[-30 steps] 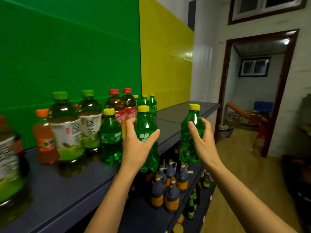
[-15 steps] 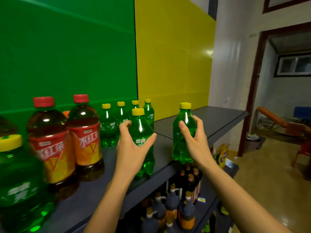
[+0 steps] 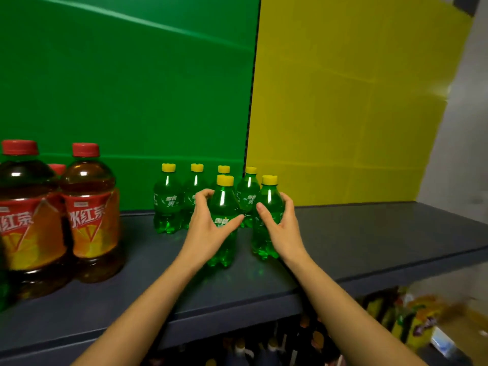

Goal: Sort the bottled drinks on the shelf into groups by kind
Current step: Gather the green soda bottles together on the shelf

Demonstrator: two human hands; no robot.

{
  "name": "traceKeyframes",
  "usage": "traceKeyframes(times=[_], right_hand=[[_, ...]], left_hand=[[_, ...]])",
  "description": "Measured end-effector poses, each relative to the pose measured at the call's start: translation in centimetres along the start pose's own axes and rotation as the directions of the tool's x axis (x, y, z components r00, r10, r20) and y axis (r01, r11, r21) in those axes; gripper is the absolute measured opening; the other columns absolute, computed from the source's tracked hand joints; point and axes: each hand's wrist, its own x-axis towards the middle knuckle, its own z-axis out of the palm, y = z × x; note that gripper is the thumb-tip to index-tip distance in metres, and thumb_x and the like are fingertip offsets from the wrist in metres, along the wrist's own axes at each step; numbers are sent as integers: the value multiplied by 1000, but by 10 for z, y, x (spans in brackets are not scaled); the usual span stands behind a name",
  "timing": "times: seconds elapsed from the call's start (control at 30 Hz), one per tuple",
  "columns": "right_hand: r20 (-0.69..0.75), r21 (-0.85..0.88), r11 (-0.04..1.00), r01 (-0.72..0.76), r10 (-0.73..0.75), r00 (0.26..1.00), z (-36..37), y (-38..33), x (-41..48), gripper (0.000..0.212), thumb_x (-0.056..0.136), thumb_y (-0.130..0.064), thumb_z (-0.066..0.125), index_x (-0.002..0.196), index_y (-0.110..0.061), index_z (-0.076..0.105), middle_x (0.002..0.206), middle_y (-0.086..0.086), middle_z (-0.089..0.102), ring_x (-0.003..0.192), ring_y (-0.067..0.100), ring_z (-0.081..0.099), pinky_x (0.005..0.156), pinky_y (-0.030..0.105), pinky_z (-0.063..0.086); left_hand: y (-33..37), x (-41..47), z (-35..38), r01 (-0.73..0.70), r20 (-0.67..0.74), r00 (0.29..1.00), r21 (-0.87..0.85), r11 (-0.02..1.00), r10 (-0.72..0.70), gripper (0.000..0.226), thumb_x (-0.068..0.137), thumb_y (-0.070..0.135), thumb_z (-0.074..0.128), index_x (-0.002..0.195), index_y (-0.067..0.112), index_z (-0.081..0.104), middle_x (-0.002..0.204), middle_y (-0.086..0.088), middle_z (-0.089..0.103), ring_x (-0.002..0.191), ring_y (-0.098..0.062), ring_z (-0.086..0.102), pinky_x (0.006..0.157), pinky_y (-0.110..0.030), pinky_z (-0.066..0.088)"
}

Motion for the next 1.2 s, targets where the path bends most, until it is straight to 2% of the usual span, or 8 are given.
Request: traceKeyframes(times=[0.27, 0.4, 0.53, 0.63, 0.8, 0.93, 1.07, 1.2], right_hand=[[87, 62, 998, -6, 1, 996, 10, 30, 28, 63, 89, -32, 57, 139, -19, 21, 141, 0, 35, 129, 13, 36, 100, 23, 32], [334, 12, 1000, -22, 17, 942, 0, 44, 34, 81, 87, -25, 62, 144, -23, 5, 137, -10, 32, 126, 5, 34, 103, 23, 31], [507, 54, 989, -134, 89, 857, -14, 63, 37, 66, 83, -3, 64, 132, -26, 25, 130, -3, 50, 106, -5, 54, 87, 12, 46], [481, 47, 989, -141, 101, 871, -12, 71, 40, 64, 82, -7, 66, 132, -22, 28, 132, -1, 51, 109, -1, 55, 85, 11, 47], [481, 10, 992, -128, 107, 870, -9, 77, 45, 75, 86, -15, 62, 141, -18, 10, 145, 1, 35, 129, 15, 40, 110, 35, 35], [343, -131, 990, -47, 90, 935, -5, 77, 49, 87, 75, -39, 73, 141, -18, 21, 143, 2, 35, 132, 18, 37, 110, 43, 33], [299, -139, 990, -25, 66, 952, -4, 76, 48, 80, 78, -33, 71, 138, -12, 23, 144, 7, 38, 132, 23, 38, 107, 38, 36], [335, -148, 989, 3, 47, 941, -2, 77, 48, 77, 84, -29, 65, 142, -10, 17, 149, 10, 31, 137, 23, 32, 109, 35, 32]], left_hand=[[-28, 17, 19, 18, -35, 999, 32, 999, -16, 66, 76, 21, 74, 119, 24, 24, 122, 6, 38, 115, -8, 40, 87, -4, 27], [-41, 19, 24, 30, 38, 999, 73, 997, -32, 82, 76, 23, 73, 136, 19, 17, 135, 3, 34, 125, -6, 35, 99, -11, 25], [-54, 15, 24, 112, 143, 981, 109, 988, -127, 103, 74, 24, 75, 143, 20, -2, 144, 5, 25, 132, -6, 27, 109, -20, 23], [-62, 15, 21, 186, 143, 968, 138, 973, -206, 102, 61, 42, 75, 137, 31, 8, 143, -1, 33, 133, -15, 36, 112, -39, 32], [-64, 16, 24, 188, 110, 972, 180, 966, -209, 89, 76, 22, 74, 141, 10, 16, 130, 12, 28, 126, -4, 27, 98, -11, 22], [-69, 20, 26, 189, 11, 980, 247, 951, -198, 91, 70, 29, 78, 142, 9, 25, 135, -3, 37, 127, -14, 35, 99, -18, 26], [-66, 23, 29, 205, -70, 979, 292, 934, -193, 80, 65, 30, 81, 128, 6, 37, 122, -6, 48, 102, -12, 44, 84, -19, 35], [-66, 24, 33, 173, -72, 985, 317, 933, -158, 80, 65, 33, 81, 128, 7, 39, 125, -5, 50, 102, -11, 46, 84, -21, 38]])
